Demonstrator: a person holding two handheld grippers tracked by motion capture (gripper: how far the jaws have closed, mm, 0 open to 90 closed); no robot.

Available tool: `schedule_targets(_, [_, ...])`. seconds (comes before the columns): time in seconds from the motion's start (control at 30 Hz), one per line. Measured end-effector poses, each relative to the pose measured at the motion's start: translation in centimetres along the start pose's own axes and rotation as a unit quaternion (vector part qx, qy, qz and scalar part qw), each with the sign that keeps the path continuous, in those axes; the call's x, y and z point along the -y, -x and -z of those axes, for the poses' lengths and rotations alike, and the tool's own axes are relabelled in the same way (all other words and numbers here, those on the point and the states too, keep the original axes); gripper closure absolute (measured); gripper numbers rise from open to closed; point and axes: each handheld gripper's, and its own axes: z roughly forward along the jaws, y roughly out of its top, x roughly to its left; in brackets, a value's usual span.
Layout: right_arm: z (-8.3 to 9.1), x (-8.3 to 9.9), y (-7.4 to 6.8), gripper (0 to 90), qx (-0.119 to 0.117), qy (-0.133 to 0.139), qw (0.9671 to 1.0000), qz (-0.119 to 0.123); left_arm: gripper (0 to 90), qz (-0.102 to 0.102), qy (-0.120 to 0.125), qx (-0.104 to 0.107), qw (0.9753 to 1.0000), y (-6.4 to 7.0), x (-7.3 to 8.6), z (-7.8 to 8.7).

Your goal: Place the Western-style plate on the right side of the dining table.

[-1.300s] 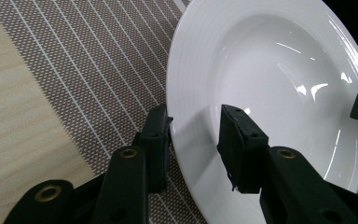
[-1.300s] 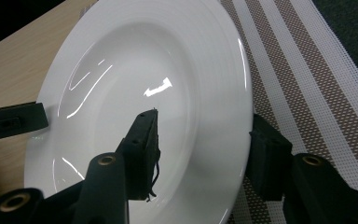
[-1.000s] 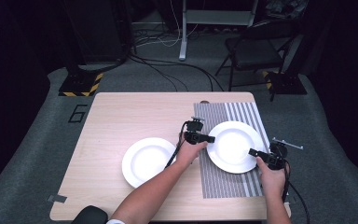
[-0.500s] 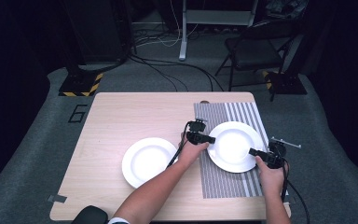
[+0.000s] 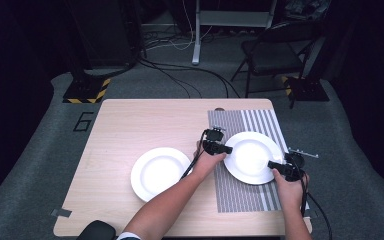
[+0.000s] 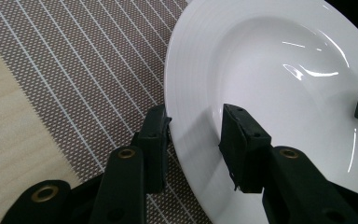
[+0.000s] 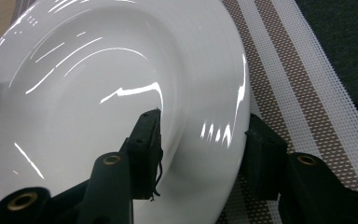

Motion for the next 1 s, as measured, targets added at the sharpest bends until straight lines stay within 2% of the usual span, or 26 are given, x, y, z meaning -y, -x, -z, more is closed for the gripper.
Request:
schedule_targets(0.33, [-0.29,0.19,-0.22,52.6,0.013,-0.005,0.9999,0.006,61.0,0.005,0.001,-0.001,1.0,-0.05,0.04,-0.31])
schedule_targets(0.4, [-0.36,0.24,-0.23,52.6,0.013,-0.006,0.9999,0.007,61.3,0.007,-0.002,0.003,1.0,-0.19,-0.03,-0.28])
schedule_targets(0.47, [-0.43,0.27,-0.21,52.6,0.014,-0.006,0.9999,0.007,61.2,0.002,-0.002,0.001,1.0,-0.15,-0.09,-0.3])
schedule_targets(0.7, [-0.43,0.33,-0.4,52.5,0.021,-0.005,0.9997,0.013,61.1,0.004,-0.003,0.001,1.0,-0.11,-0.1,-0.3])
schedule_targets(0.87, [-0.38,0.46,-0.64,50.6,0.031,-0.004,0.9989,0.035,59.5,-0.015,-0.009,-0.002,0.9998,-0.14,-0.12,-0.15])
schedule_targets(0.93, [-0.26,0.44,-0.56,50.9,0.027,-0.006,0.9992,0.028,58.0,-0.011,-0.001,-0.003,0.9999,-0.07,-0.19,0.12])
schedule_targets(1.0, [0.08,0.35,-0.47,50.8,0.028,-0.002,0.9992,0.03,56.3,-0.016,0.005,-0.005,0.9999,-0.08,-0.33,0.48])
